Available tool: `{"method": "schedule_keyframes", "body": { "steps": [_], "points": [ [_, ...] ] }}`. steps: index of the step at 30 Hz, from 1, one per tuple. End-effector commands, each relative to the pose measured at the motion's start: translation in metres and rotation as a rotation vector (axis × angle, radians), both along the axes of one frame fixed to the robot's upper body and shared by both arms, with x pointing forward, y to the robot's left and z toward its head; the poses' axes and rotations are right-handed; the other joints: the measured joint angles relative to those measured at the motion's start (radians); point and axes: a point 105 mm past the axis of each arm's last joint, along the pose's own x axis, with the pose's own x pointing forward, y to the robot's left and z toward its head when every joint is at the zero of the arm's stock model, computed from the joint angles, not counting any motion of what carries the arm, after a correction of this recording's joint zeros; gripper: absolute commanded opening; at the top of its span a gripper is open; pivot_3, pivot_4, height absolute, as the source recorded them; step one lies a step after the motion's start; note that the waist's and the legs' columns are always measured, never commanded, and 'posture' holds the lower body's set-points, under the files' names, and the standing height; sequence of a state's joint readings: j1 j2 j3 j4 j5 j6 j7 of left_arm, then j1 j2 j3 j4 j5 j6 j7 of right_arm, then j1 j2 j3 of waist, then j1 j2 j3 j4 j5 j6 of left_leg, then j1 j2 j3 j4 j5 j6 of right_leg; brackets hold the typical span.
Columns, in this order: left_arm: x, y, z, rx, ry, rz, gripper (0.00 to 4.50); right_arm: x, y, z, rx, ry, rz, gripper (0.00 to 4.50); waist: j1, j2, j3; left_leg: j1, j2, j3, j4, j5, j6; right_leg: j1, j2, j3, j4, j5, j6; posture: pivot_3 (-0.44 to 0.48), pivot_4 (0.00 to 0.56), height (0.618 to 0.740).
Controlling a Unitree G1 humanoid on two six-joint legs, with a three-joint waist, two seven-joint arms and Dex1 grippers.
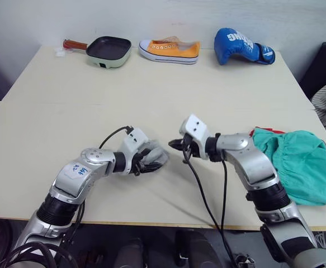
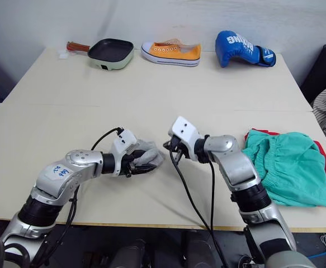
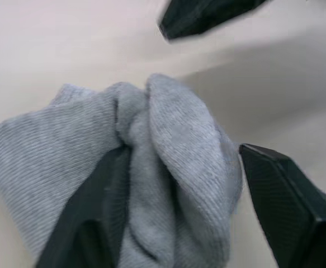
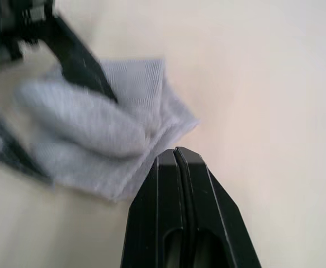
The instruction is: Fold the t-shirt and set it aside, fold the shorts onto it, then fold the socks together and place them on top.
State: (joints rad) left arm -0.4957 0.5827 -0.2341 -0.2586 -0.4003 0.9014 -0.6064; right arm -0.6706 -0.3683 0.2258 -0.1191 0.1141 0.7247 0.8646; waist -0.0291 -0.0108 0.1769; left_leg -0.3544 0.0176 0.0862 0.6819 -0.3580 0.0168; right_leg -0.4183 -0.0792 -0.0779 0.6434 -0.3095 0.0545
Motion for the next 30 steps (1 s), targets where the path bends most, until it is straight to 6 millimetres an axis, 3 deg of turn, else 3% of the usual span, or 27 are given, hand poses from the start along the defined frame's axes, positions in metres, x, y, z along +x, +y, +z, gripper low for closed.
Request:
{"method": "schedule_keyframes", "body": {
  "steps": [1,2,8,12,15,19,22,25,30],
  "points": [
    [0.001,0.0,0.0,-0.009,-0.001,0.003,4.26,-0.01,0.027,0.024,0.087,-0.022,0.077,0.0,0.001,0.0,0.0,0.0,0.0,0.0,0.0,0.0,0.0,0.0,0.0,0.0,0.0,0.0,0.0,0.0,0.15,0.74],
    [0.0,-0.001,0.001,-0.022,0.002,-0.002,4.47,-0.01,0.034,0.021,0.079,-0.022,0.091,0.0,0.001,0.0,0.0,0.0,0.0,0.0,0.0,0.0,0.0,0.0,0.0,0.0,0.0,0.0,0.0,0.0,0.15,0.74],
    [-0.008,-0.001,0.01,-0.081,0.006,-0.036,4.47,-0.007,0.054,-0.006,-0.006,-0.005,0.128,0.0,0.002,0.0,0.0,-0.001,0.0,0.0,0.0,0.0,0.001,0.0,0.0,0.0,0.001,0.0,0.0,0.0,0.15,0.74],
    [-0.023,0.003,0.024,-0.162,0.014,-0.088,4.47,-0.001,0.049,-0.031,-0.096,-0.007,0.119,0.0,-0.003,0.0,0.0,-0.001,0.0,0.0,-0.001,0.0,0.001,-0.001,0.0,0.0,0.001,0.0,0.0,0.0,0.15,0.74],
    [-0.032,0.019,0.045,-0.273,0.032,-0.089,4.47,0.0,0.04,-0.041,-0.107,0.022,0.11,0.0,-0.002,0.0,0.001,-0.002,0.0,0.0,-0.001,0.0,0.001,-0.001,0.0,0.0,0.001,0.0,0.0,0.0,0.15,0.74],
    [-0.031,0.05,0.063,-0.328,0.014,-0.056,3.59,-0.001,0.03,-0.048,-0.116,0.036,0.097,0.0,0.0,0.0,0.001,-0.002,0.0,0.0,0.0,0.0,0.001,-0.001,0.0,0.0,0.0,0.0,0.0,0.0,0.15,0.74],
    [-0.009,0.061,0.065,-0.269,-0.054,0.007,2.54,-0.004,0.026,-0.047,-0.109,0.034,0.098,0.0,0.004,0.0,0.001,-0.001,0.0,0.0,0.0,0.0,0.001,0.0,0.0,0.0,-0.003,0.0,0.0,0.0,0.15,0.74],
    [0.008,0.054,0.063,-0.218,-0.099,-0.002,1.55,-0.006,0.025,-0.046,-0.101,0.032,0.1,0.0,0.009,0.0,0.001,-0.001,-0.001,-0.002,0.0,0.0,0.001,0.002,-0.001,-0.001,-0.005,0.0,0.001,0.0,0.15,0.74],
    [0.024,0.033,0.039,-0.046,-0.154,-0.134,0.04,-0.008,0.023,-0.044,-0.105,0.016,0.103,0.0,0.004,0.0,0.001,-0.001,-0.002,-0.002,-0.002,-0.001,0.001,0.001,0.0,-0.001,-0.003,0.0,0.001,0.0,0.15,0.74]
  ]
}}
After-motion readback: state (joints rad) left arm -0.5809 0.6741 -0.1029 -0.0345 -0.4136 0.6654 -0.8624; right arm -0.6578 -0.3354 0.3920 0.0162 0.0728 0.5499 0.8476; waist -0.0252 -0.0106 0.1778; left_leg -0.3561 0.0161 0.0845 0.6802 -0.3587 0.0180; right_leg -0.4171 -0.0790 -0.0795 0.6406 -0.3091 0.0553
